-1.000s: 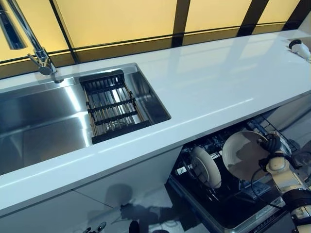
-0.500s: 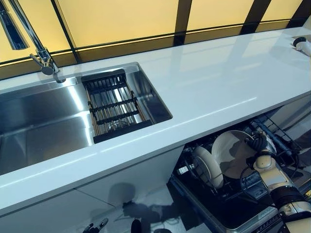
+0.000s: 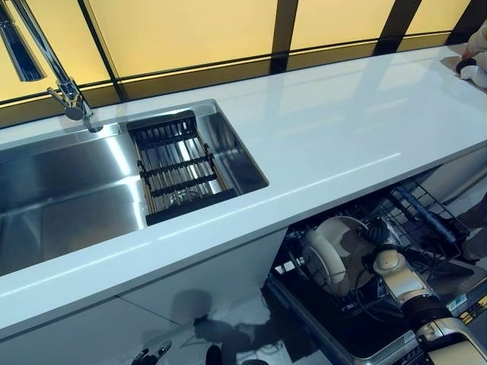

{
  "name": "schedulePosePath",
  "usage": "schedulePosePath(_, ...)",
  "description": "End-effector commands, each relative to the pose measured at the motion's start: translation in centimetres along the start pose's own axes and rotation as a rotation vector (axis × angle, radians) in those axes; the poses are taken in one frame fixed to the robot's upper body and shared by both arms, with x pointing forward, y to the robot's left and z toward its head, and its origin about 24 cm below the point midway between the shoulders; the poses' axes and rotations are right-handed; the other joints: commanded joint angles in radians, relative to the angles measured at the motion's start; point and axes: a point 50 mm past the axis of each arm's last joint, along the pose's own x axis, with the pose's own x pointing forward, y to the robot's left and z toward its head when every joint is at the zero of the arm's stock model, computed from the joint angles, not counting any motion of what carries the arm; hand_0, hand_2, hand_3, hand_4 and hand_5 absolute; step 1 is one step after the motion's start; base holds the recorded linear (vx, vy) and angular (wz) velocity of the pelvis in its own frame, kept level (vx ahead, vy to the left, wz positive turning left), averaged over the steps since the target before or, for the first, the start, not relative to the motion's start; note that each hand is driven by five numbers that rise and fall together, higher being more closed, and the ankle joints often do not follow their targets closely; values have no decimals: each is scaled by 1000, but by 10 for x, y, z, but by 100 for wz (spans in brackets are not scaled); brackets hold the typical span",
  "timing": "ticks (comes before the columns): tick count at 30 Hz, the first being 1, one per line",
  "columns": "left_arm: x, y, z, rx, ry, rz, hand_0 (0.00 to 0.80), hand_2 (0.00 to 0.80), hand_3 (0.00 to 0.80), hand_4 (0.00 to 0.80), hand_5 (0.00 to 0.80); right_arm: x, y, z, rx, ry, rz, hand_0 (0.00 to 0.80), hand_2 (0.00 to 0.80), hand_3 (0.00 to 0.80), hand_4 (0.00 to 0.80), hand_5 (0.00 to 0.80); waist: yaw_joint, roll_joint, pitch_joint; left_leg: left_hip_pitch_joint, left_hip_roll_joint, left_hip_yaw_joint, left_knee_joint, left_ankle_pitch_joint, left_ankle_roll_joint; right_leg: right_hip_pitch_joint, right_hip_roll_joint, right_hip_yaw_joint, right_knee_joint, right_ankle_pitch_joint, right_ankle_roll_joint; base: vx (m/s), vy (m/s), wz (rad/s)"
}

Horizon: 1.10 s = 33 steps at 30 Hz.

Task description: Take plates into dishwasher

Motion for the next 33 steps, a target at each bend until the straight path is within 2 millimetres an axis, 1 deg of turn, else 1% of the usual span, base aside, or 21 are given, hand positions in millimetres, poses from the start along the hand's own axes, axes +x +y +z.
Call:
schedulePosePath(1,3,-21,7,62,-32,-58,0,0,0,0,0,10,-17,37,32,-105,-44,477,477,477,477,477,39,18,-43,67,22,-11,-2,-93,-42,-76,-22,5,14,86,23,0,0,0)
schedulePosePath(2,3,-20,7,63,-31,-58,0,0,0,0,0,11,-18,37,26,-105,-47,0,0,0,0,0,41,17,-44,68,21,-12,-2,-93,-43,-73,-22,4,14,85,23,0,0,0)
schedulePosePath(10,3,-20,6,62,-29,-50,0,0,0,0,0,11,-29,39,43,-98,-117,0,0,0,0,0,44,12,-55,75,20,-13,-2,-94,-41,-64,-22,1,12,85,24,3,2,1)
schedulePosePath(18,2,-16,6,65,-27,-36,0,0,0,0,0,12,-53,41,74,-108,-199,0,0,0,0,0,45,0,-61,85,22,-10,-2,-96,-39,-54,-23,2,8,86,27,0,0,0)
schedulePosePath(19,2,-16,6,65,-27,-36,0,0,0,0,0,12,-53,41,74,-108,-199,0,0,0,0,0,45,0,-61,85,22,-10,-2,-96,-39,-53,-23,2,8,86,27,0,0,0)
schedulePosePath(21,2,-14,4,77,-14,-29,0,0,0,0,0,12,-61,40,91,-112,-232,0,0,0,0,0,46,-7,-67,92,21,-12,-2,-99,-39,-48,-23,2,8,85,29,0,0,0)
schedulePosePath(22,2,-14,4,78,-13,-29,0,0,0,0,0,12,-61,40,91,-112,-233,0,0,0,0,0,46,-7,-67,92,21,-12,-2,-99,-39,-47,-23,2,8,85,29,0,0,0)
schedulePosePath(26,2,-8,-2,99,32,7,0,0,0,0,0,12,-77,39,91,-108,-277,0,0,0,0,0,47,-19,-87,106,23,-9,-2,-104,-37,-33,-22,-1,6,81,31,27,0,0)
schedulePosePath(30,2,1,-9,116,77,53,0,0,0,0,0,11,-88,36,91,-98,-293,0,0,0,0,0,45,-31,-106,121,23,-7,-2,-112,-33,-21,-19,2,7,76,31,40,-3,0)
schedulePosePath(33,2,9,-13,141,124,106,0,0,0,0,0,11,-104,33,89,-89,-329,0,0,0,0,0,42,-42,-118,144,27,-1,-2,-122,-28,-7,-14,8,13,67,29,63,-31,-2)
